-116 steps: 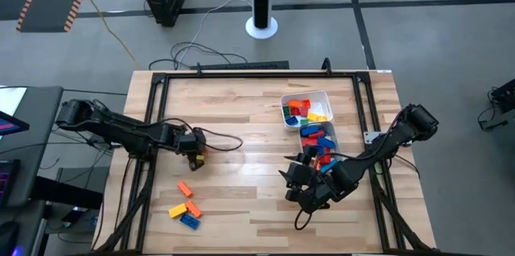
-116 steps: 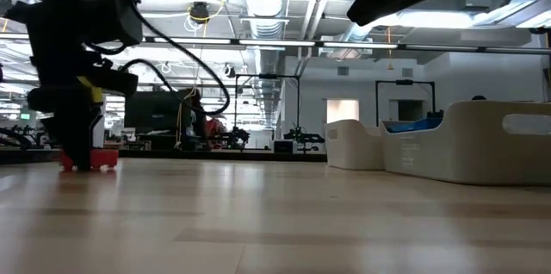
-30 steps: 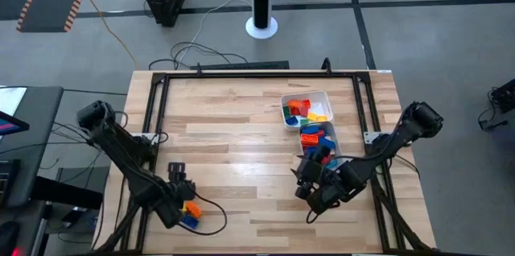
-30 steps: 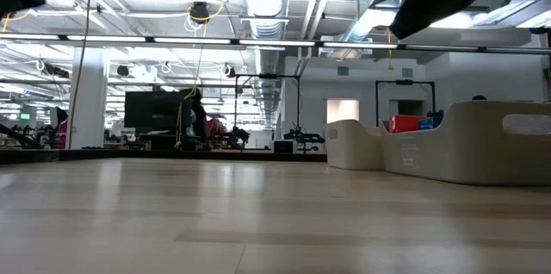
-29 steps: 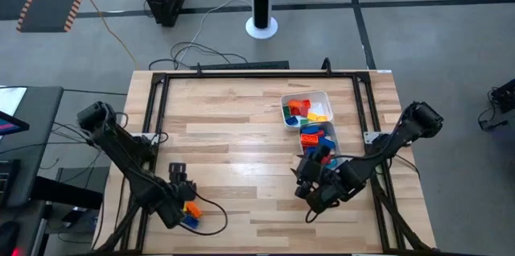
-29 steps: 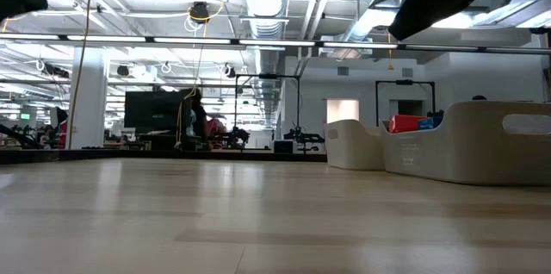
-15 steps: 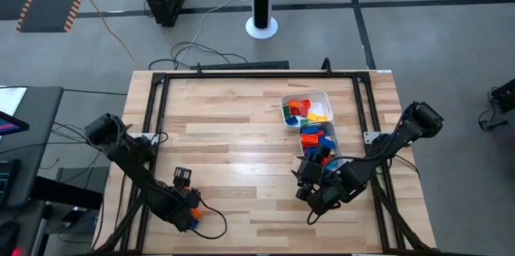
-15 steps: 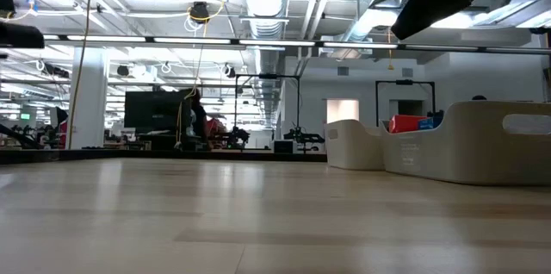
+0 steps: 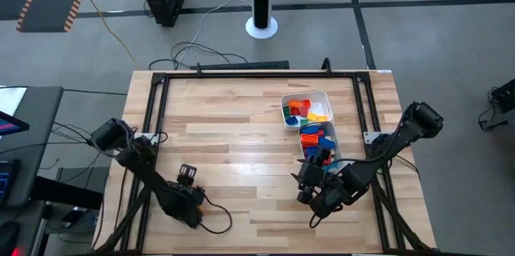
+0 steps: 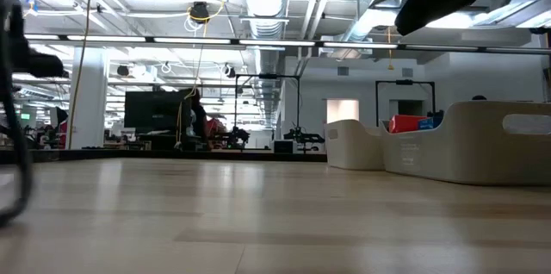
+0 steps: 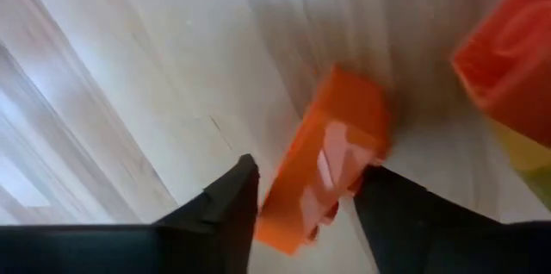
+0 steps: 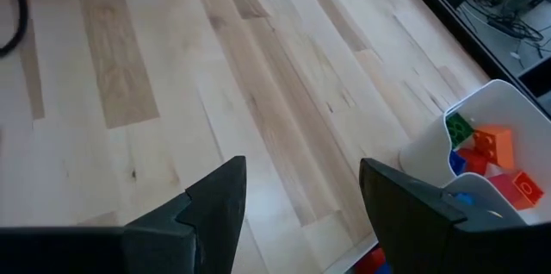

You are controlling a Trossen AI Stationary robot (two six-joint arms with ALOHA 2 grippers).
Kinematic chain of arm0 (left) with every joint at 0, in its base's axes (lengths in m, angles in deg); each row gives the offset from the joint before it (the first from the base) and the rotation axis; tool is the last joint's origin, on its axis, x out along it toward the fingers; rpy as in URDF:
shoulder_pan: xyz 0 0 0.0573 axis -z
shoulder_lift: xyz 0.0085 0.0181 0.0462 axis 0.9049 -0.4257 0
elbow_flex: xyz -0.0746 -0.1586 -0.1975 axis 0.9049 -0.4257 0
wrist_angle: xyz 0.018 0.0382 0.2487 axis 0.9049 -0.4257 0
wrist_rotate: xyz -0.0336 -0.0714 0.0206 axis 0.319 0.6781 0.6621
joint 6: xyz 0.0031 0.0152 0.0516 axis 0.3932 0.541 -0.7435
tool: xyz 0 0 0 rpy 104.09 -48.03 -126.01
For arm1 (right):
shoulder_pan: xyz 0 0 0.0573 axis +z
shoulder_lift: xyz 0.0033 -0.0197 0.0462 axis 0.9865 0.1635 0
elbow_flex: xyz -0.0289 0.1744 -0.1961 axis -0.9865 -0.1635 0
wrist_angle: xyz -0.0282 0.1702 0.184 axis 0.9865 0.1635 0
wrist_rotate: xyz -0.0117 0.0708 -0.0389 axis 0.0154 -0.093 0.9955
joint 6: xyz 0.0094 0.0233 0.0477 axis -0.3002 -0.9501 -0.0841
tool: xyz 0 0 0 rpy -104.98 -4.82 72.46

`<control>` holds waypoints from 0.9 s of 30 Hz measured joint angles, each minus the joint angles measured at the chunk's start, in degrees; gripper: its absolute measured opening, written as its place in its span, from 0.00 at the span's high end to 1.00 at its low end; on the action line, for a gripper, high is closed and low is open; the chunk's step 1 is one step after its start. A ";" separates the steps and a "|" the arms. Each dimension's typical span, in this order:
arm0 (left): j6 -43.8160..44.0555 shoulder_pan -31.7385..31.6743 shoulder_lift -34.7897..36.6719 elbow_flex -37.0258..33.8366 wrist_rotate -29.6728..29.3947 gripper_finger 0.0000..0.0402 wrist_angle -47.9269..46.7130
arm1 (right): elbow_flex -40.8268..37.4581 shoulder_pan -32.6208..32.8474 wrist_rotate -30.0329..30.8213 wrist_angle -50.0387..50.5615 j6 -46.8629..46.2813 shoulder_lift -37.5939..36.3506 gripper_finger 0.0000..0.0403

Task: Sort blocks by size
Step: Put the large orange game piece into the gray bin

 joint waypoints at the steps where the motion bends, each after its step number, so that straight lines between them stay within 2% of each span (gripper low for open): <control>1: -0.02 -0.41 0.00 -0.47 0.03 0.59 0.54 | -0.02 0.10 -0.02 -0.01 0.00 0.00 0.37; 7: -0.37 -2.67 0.16 -1.98 0.88 0.78 2.17 | 0.00 0.71 0.00 -0.02 -0.63 0.00 0.37; 10: -1.51 -4.07 0.09 -1.04 -0.52 0.79 1.66 | 0.00 0.57 0.00 -0.01 -0.66 0.00 0.37; 16: -4.95 -8.60 0.09 1.06 -10.22 0.79 3.78 | 0.00 0.91 0.01 4.85 -5.96 0.00 0.37; 22: -18.30 -17.82 0.09 1.21 -12.35 0.77 21.31 | 0.00 4.29 2.52 16.82 -21.33 -1.69 0.37; 27: -30.02 -27.12 0.11 1.21 -12.21 0.78 39.32 | 0.00 7.50 11.93 22.57 -32.72 -2.71 0.37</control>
